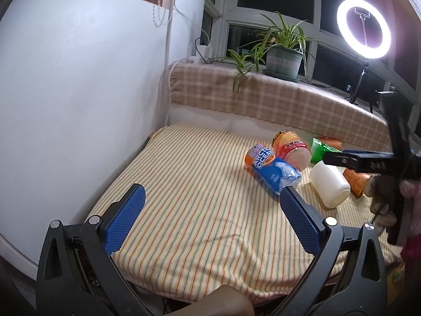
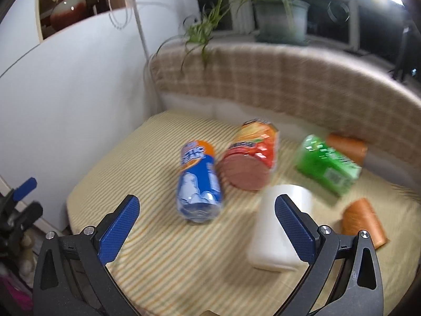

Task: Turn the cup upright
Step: 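Move the right gripper down around the lying blue Arctic Ocean bottle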

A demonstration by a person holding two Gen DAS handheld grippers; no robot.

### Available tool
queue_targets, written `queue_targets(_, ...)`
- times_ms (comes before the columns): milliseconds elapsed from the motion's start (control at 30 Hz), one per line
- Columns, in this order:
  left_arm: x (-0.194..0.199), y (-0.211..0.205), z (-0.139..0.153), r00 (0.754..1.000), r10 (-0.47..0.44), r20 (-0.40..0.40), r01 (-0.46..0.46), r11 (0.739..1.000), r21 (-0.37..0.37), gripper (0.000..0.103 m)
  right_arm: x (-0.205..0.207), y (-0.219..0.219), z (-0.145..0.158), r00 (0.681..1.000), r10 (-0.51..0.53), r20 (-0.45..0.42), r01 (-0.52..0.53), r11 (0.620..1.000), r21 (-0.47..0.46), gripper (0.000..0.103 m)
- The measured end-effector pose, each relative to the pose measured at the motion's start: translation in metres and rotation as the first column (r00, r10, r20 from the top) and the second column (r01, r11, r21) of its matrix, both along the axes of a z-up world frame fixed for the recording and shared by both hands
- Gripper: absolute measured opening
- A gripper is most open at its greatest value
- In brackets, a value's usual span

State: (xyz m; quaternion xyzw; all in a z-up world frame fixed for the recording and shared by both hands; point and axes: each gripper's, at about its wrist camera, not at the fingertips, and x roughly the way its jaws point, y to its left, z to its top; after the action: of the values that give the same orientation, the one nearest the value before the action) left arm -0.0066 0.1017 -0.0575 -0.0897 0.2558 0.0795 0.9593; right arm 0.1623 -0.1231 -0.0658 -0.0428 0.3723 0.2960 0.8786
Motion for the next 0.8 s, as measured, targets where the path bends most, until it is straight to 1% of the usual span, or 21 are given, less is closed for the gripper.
queue_targets(100,-0.001,0.005,-0.003,1.000,0.006,-0.009,-0.006,1.000,-0.010,0.103,0.021,0.016,-0.009,0.996,0.020,-0.083,-0.021,1.000,-0.012,0.095)
queue_targets(200,-0.001,0.009,-0.007,1.000,0.013,-0.018,-0.014,1.000,-0.024,0.103,0.036,0.029,-0.017,0.987,0.052,-0.150,-0.057,0.998,-0.027,0.095)
queue_targets(300,-0.002,0.011,-0.008,1.000,0.018,-0.021,-0.019,0.999,-0.030,0.103,0.051,0.043,-0.026,0.978,0.050,-0.204,-0.064,0.996,-0.061,0.095)
queue_targets(367,-0.002,0.012,-0.008,0.999,0.023,-0.022,-0.024,0.999,-0.032,0.103,0.057,0.048,-0.032,0.969,0.052,-0.241,-0.072,0.994,-0.078,0.088)
queue_targets(400,-0.003,0.013,-0.009,0.999,0.026,-0.023,-0.027,0.999,-0.034,0.103,0.061,0.051,-0.035,0.964,0.049,-0.260,-0.075,0.993,-0.091,0.082)
queue_targets(567,-0.003,0.018,-0.012,0.999,0.035,-0.029,-0.036,0.998,-0.044,0.103,0.077,0.057,-0.047,0.945,0.020,-0.325,-0.059,0.992,-0.111,0.082)
queue_targets(800,-0.002,0.023,-0.014,0.999,0.044,-0.032,-0.045,0.997,-0.055,0.103,0.086,0.063,-0.065,0.922,0.027,-0.387,-0.081,0.989,-0.125,0.082)
